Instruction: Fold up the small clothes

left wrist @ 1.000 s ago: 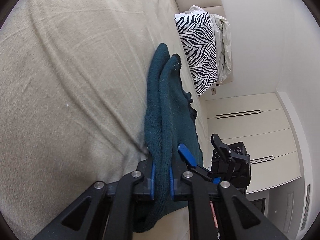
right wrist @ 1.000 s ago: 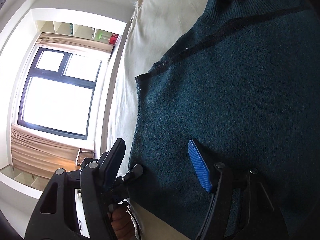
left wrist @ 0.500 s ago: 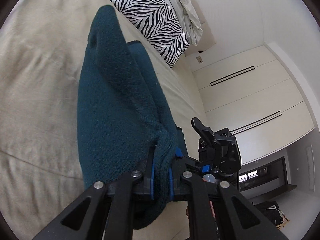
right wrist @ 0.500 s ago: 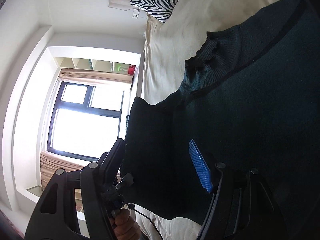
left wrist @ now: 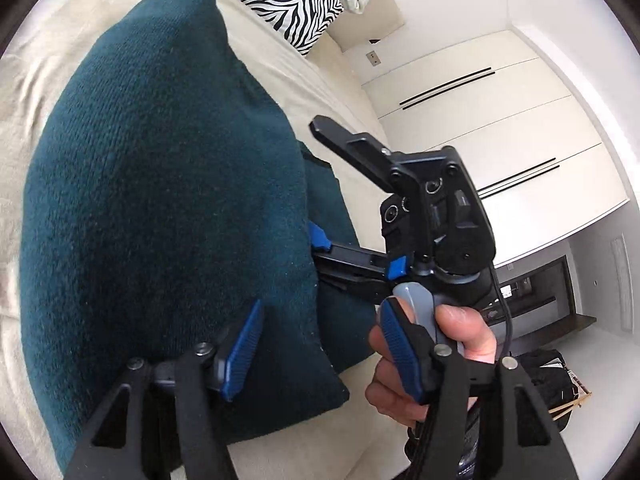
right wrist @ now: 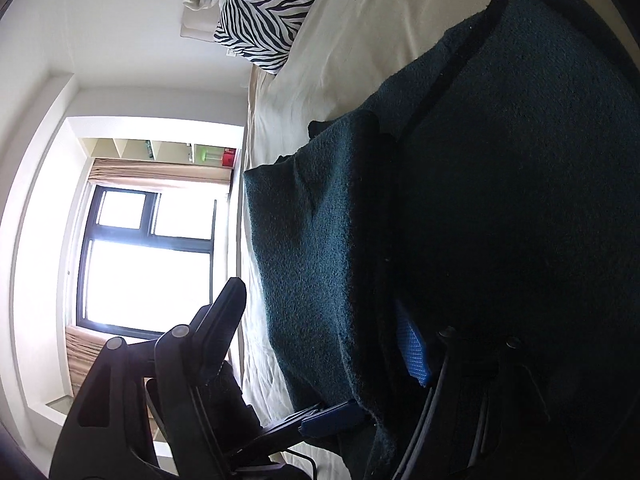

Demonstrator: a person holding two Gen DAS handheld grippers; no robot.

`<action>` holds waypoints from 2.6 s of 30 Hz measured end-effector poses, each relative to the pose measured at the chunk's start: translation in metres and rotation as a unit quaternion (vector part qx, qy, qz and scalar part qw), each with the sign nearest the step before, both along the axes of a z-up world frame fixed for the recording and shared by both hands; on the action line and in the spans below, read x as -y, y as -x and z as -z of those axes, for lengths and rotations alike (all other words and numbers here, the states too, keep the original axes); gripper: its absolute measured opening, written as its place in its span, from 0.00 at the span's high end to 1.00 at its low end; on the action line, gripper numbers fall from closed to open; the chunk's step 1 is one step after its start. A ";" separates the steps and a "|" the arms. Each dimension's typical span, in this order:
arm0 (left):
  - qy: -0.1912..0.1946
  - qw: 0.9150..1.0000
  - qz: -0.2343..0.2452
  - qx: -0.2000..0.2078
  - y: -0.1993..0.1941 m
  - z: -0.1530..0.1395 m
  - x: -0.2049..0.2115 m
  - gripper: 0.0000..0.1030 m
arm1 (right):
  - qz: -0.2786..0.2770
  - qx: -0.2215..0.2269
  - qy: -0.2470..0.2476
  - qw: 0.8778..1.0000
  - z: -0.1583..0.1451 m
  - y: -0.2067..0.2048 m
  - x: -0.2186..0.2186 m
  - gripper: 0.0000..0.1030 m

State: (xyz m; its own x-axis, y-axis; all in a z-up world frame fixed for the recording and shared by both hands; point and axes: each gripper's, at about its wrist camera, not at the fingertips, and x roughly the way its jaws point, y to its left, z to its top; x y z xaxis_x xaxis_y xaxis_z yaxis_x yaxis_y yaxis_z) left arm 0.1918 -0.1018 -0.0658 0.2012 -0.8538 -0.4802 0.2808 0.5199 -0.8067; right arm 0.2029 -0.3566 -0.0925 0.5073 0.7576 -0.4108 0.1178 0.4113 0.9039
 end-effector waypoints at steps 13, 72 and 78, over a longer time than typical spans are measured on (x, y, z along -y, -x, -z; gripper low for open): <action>-0.009 0.999 -0.028 0.045 0.040 -0.024 -0.042 0.33 | -0.024 -0.027 0.136 0.990 -0.010 0.002 -0.005 0.87; -0.187 0.966 0.024 0.177 0.006 -0.052 0.058 0.31 | 0.033 -0.038 0.199 0.979 0.002 0.141 0.096 0.90; -0.216 0.957 0.008 0.195 -0.046 -0.044 0.077 0.31 | 0.028 -0.027 0.152 0.988 0.030 0.143 0.105 0.90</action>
